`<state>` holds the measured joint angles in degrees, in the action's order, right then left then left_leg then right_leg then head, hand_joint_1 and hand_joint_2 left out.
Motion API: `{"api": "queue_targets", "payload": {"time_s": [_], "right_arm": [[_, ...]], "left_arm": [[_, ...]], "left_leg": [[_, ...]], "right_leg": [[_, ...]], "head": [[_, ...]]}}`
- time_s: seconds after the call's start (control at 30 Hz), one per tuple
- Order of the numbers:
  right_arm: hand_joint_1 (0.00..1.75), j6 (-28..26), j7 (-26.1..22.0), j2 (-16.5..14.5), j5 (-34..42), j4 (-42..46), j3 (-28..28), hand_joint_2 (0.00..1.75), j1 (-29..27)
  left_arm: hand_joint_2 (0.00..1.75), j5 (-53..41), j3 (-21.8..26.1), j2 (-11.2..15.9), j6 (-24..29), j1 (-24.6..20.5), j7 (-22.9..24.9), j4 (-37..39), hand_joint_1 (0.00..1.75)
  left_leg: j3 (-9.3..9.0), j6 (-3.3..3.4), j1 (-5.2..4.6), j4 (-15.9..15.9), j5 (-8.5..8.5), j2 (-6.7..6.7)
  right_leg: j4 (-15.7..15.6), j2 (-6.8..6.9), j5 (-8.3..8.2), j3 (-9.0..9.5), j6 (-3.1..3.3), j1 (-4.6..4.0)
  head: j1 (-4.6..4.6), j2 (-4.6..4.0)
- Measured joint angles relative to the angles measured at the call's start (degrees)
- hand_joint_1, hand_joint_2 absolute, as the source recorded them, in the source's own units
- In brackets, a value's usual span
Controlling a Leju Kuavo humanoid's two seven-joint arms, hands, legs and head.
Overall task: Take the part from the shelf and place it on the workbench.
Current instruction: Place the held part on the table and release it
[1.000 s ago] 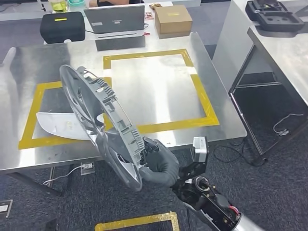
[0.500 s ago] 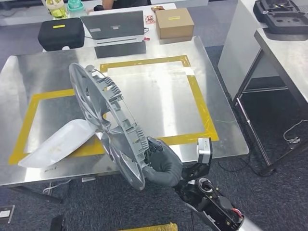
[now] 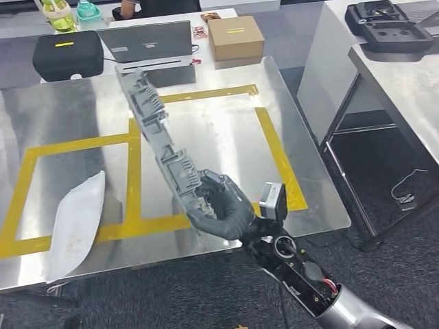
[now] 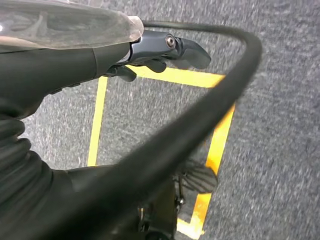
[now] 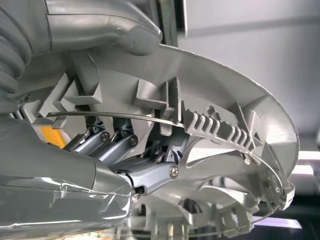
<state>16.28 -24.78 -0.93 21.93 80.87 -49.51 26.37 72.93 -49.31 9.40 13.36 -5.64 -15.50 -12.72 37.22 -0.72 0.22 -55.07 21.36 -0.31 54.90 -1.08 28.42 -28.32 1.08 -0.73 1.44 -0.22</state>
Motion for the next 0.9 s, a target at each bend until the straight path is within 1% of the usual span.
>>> {"api": "queue_targets", "payload": {"time_s": [0.03, 0.07, 0.1, 0.13, 0.17, 0.2, 0.23, 0.27, 0.3, 0.33, 0.37, 0.4, 0.5, 0.53, 0.6, 0.77, 0.83, 0.9], "right_arm": [[1.61, -2.47, -0.37, 0.01, -1.31, -0.11, 0.61, 1.75, 1.27], [1.61, -5.25, -0.7, 0.01, -2.88, -0.27, 1.28, 1.75, 2.62], [1.61, -8.41, -0.91, 0.01, -4.81, -0.44, 2.0, 1.75, 4.04], [1.61, -11.65, -0.61, 0.01, -7.42, -0.61, 2.57, 1.75, 5.21], [1.61, -14.8, 0.38, 0.01, -10.73, -0.79, 2.73, 1.75, 5.77], [1.61, -18.24, 1.94, 0.01, -15.08, -1.01, 2.79, 1.75, 6.33], [1.61, -21.83, 3.98, 0.01, -20.38, -1.3, 2.79, 1.75, 6.97], [1.61, -24.91, 6.18, 0.01, -25.75, -1.68, 2.73, 1.75, 7.74], [1.61, -27.39, 8.23, 0.01, -30.84, -2.16, 2.65, 1.75, 8.63], [1.61, -29.15, 9.81, -0.05, -34.99, -2.7, 2.55, 1.75, 9.56], [1.61, -30.25, 10.83, -0.13, -37.9, -3.26, 2.43, 1.75, 10.4], [1.61, -30.91, 11.42, -0.25, -39.78, -3.84, 2.32, 1.75, 11.05], [1.61, -31.95, 13.78, -0.82, -44.9, -5.97, 1.91, 1.75, 12.11], [1.61, -32.24, 15.17, -1.14, -47.86, -7.09, 1.62, 1.75, 12.45], [1.61, -32.75, 18.19, -2.09, -55.34, -10.28, 0.86, 1.75, 13.27], [1.61, -32.56, 25.18, -5.49, -72.97, -21.74, -1.87, 1.75, 15.48], [1.61, -31.27, 27.08, -6.88, -77.5, -26.56, -3.17, 1.75, 15.62], [1.61, -29.85, 27.94, -8.04, -79.82, -30.96, -4.37, 1.75, 15.44]], "left_arm": [[1.75, -0.16, 0.0, -0.02, -0.05, 0.0, -0.15, 0.0, 0.0], [1.75, -0.34, 0.0, -0.04, -0.1, -0.02, -0.27, 0.0, 0.0], [1.75, -0.55, 0.0, -0.05, -0.15, -0.03, -0.38, 0.0, 0.0], [1.75, -0.73, -0.01, -0.07, -0.19, -0.05, -0.44, 0.0, 0.0], [1.75, -0.85, -0.02, -0.08, -0.21, -0.07, -0.44, 0.0, 0.0], [1.75, -0.95, -0.03, -0.09, -0.26, -0.07, -0.44, 0.0, 0.0], [1.75, -1.05, -0.06, -0.11, -0.34, -0.07, -0.44, 0.0, 0.0], [1.75, -1.12, -0.09, -0.15, -0.43, -0.07, -0.44, 0.0, 0.0], [1.75, -1.21, -0.11, -0.19, -0.51, -0.08, -0.44, 0.0, 0.0], [1.75, -1.28, -0.13, -0.22, -0.57, -0.09, -0.44, 0.0, 0.0], [1.75, -1.32, -0.15, -0.23, -0.6, -0.1, -0.44, 0.0, 0.0], [1.75, -1.35, -0.16, -0.19, -0.61, -0.1, -0.44, 0.0, 0.0], [1.75, -1.45, -0.28, -0.05, -0.69, -0.11, -0.44, 0.0, 0.0], [1.75, -1.52, -0.39, -0.07, -0.74, -0.16, -0.44, 0.0, 0.0], [1.75, -1.66, -0.59, -0.08, -0.79, -0.34, -0.44, 0.0, 0.0], [1.75, -1.75, -0.8, -0.07, -0.76, -0.47, -0.44, 0.0, 0.0], [1.75, -1.75, -0.83, -0.08, -0.76, -0.46, -0.44, 0.0, 0.0], [1.75, -1.76, -0.88, -0.09, -0.92, -0.46, -0.44, 0.0, 0.0]], "left_leg": [[-0.33, 0.35, 0.14, 0.2, -0.17, 0.02], [-0.73, 0.69, 0.31, 0.41, -0.12, 0.06], [-1.19, 1.01, 0.5, 0.62, 0.08, 0.11], [-1.66, 1.24, 0.71, 0.78, 0.32, 0.15], [-1.9, 1.25, 0.73, 0.78, 0.53, 0.13], [-2.16, 1.2, 0.78, 0.76, 0.72, 0.07], [-2.44, 1.1, 0.83, 0.75, 0.9, -0.02], [-2.71, 0.94, 0.88, 0.73, 1.07, -0.14], [-2.9, 0.74, 0.83, 0.68, 1.21, -0.24], [-2.96, 0.5, 0.75, 0.6, 1.32, -0.3], [-2.93, 0.22, 0.65, 0.57, 1.33, -0.33], [-2.83, 0.17, 0.5, 0.46, 1.4, -0.34], [-2.82, 0.77, 0.38, 0.53, 1.4, -0.28], [-2.91, 0.82, 0.4, 0.74, 1.29, -0.26], [-3.06, 0.55, 0.4, 1.13, 1.11, -0.29], [-3.23, -0.05, 0.45, 1.65, 0.89, -0.31], [-3.25, -0.35, 0.5, 1.69, 0.93, -0.32], [-3.24, -0.55, 0.52, 1.7, 0.98, -0.33]], "right_leg": [[1.91, 0.13, 1.3, -0.76, -0.56, 0.09], [5.27, 0.27, 3.14, -2.24, -1.15, 0.25], [9.56, 0.4, 5.22, -4.25, -1.76, 0.44], [14.54, 0.55, 7.23, -6.74, -2.31, 0.66], [17.23, 0.59, 7.67, -8.38, -2.51, 0.85], [17.52, 0.62, 6.83, -8.97, -2.65, 1.02], [15.54, 0.66, 4.93, -8.51, -2.71, 1.16], [11.45, 0.68, 2.26, -7.05, -2.68, 1.25], [7.08, 0.68, 0.03, -5.33, -2.56, 1.25], [3.44, 0.65, -1.48, -3.77, -2.37, 1.2], [1.18, 0.6, -2.25, -2.8, -2.14, 1.1], [0.36, 0.53, -2.26, -2.41, -1.99, 1.05], [-0.06, 0.33, -2.41, -2.29, -1.86, 1.08], [-0.08, 0.29, -2.42, -2.29, -1.81, 1.06], [-0.07, 0.3, -2.39, -2.33, -1.68, 1.05], [-0.06, 0.36, -2.33, -2.4, -1.24, 0.97], [-0.05, 0.41, -2.25, -2.39, -1.09, 0.91], [-0.05, 0.46, -2.21, -2.38, -1.03, 0.89]], "head": [[-0.28, 0.0], [-0.65, 0.0], [-1.02, 0.0], [-1.44, 0.0], [-1.64, 0.0], [-1.84, 0.0], [-2.08, 0.0], [-2.37, 0.0], [-2.69, 0.0], [-2.99, 0.0], [-3.15, 0.0], [-3.13, 0.0], [-2.44, 0.0], [-2.2, 0.0], [-1.74, 0.0], [-1.03, 0.0], [-0.87, 0.0], [-0.83, 0.0]]}}
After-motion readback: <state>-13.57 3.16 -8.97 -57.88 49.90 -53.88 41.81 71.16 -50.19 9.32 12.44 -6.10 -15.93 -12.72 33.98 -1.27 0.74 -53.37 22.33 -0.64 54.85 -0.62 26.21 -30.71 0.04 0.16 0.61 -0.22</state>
